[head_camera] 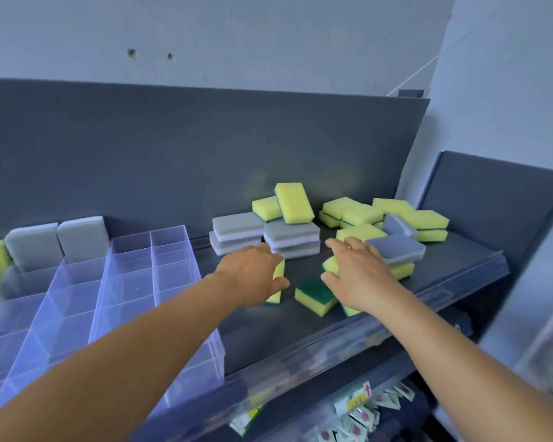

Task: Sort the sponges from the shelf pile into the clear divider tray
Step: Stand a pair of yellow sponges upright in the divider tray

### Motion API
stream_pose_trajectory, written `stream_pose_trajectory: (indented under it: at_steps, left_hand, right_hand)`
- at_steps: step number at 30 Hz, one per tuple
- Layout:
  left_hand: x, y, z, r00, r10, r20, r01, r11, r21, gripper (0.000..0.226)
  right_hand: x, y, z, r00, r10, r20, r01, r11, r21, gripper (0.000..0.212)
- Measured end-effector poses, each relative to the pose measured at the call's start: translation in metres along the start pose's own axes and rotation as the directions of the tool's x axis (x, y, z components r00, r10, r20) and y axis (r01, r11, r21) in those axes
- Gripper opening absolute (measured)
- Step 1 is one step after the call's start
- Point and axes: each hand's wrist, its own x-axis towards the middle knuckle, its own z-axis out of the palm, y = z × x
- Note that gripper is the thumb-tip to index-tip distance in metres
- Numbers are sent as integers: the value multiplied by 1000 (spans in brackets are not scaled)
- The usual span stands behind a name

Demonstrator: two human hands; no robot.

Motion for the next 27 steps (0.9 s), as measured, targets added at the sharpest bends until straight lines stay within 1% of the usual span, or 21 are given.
stream_pose_trajectory:
  at_steps: [3, 6, 9, 11, 14, 16, 18, 20, 23, 27]
  left_hand:
    - [3, 5, 5, 999, -17, 42, 17, 1000, 1, 52]
    - [5, 9, 9, 996, -43, 81, 43, 999, 8, 51]
    - [6, 11, 12, 991, -96, 97, 102, 993, -51, 50]
    - [5, 11, 15, 988, -127, 85, 134, 987, -84, 51]
    - [3, 11, 16, 987, -161, 16, 161, 976, -148, 66]
    - [0, 11, 12, 979, -196, -61, 176, 956, -236, 79]
    - [-5, 10, 5, 965, -220, -144, 159, 924, -348, 88]
    - [-12, 8, -3, 947, -226, -229, 104, 888, -447, 90]
    - [-24, 5, -12, 921, -227, -318, 31, 854, -520, 90]
    - [-39, -8, -17, 890, -295, -348, 44, 816, -577, 95]
  right_hand:
    - [-1, 11, 4, 997, 66, 36, -67, 997, 28, 64]
    - [-1, 17, 9, 994, 90, 63, -96, 991, 97, 69]
    - [-2, 19, 13, 991, 107, 74, -117, 983, 138, 73]
    - [-2, 19, 12, 994, 98, 54, -104, 986, 128, 73]
    - [-3, 15, 5, 996, 85, -12, -83, 988, 132, 75]
    - [-4, 11, -1, 995, 69, -69, -58, 986, 158, 75]
    - [-2, 5, -6, 990, 65, -127, -39, 979, 199, 76]
    - [2, -4, -10, 980, 76, -184, -26, 965, 260, 78]
    - [7, -22, -15, 970, 61, -236, 26, 937, 347, 81]
    - [12, -53, -16, 968, -7, -252, 109, 912, 394, 82]
